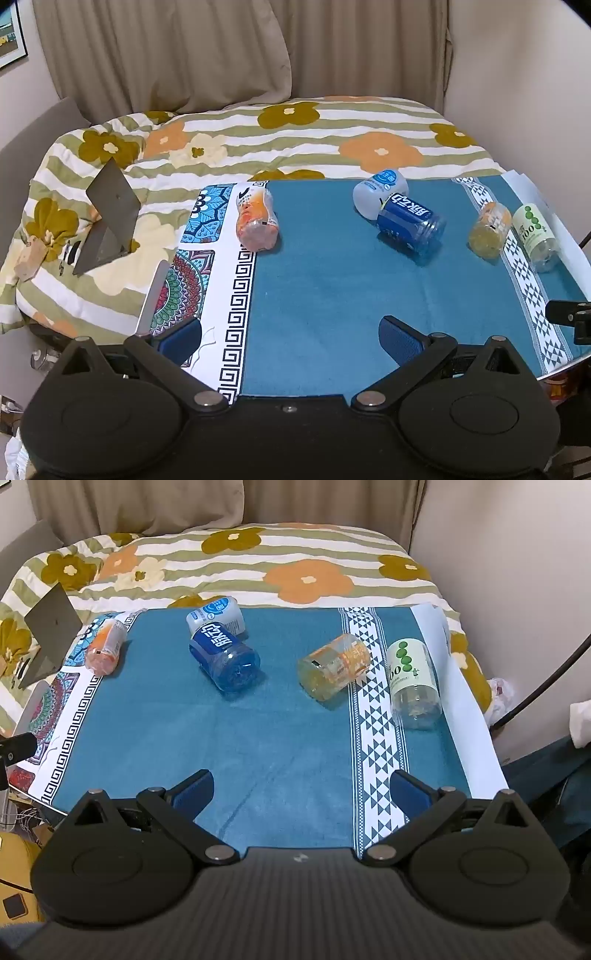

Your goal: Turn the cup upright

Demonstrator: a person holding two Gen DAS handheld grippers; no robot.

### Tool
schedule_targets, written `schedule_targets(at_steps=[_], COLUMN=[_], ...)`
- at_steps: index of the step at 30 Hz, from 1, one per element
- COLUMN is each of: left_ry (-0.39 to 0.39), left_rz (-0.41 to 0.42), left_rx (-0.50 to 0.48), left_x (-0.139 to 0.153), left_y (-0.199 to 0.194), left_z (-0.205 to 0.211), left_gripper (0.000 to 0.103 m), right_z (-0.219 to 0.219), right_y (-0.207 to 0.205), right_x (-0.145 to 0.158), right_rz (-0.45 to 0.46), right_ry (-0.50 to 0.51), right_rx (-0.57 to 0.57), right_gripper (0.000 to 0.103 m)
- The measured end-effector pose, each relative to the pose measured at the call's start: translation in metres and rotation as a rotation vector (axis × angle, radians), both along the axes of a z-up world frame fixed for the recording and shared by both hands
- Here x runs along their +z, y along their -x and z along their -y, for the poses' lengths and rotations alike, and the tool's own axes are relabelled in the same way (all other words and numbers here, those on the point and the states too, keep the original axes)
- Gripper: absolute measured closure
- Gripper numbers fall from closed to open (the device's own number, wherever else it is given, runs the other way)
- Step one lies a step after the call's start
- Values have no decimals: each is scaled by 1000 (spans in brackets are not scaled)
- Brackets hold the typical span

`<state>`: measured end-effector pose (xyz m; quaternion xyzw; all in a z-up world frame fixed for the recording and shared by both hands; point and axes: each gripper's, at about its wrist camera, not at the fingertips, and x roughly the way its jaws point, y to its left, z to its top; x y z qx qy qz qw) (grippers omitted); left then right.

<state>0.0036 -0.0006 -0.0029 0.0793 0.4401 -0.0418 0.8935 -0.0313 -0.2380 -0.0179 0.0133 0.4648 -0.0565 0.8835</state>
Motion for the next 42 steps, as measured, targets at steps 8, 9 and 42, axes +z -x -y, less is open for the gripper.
schedule_targets(at_steps=[8,9,42], left_ry=[18,17,32], left_rz=[48,48,66], left_rx=[-5,-7,-30], left_x=[8,7,16], left_y=[12,13,21], left_z=[1,2,9], left_gripper=[0,0,0], right_z=[-5,-6,1], right_y=[8,9,20], right_x=[5,6,9], right_rz=[33,41,58], right_ry=[26,38,9], right_rx=[2,4,-27], right_gripper=[0,0,0])
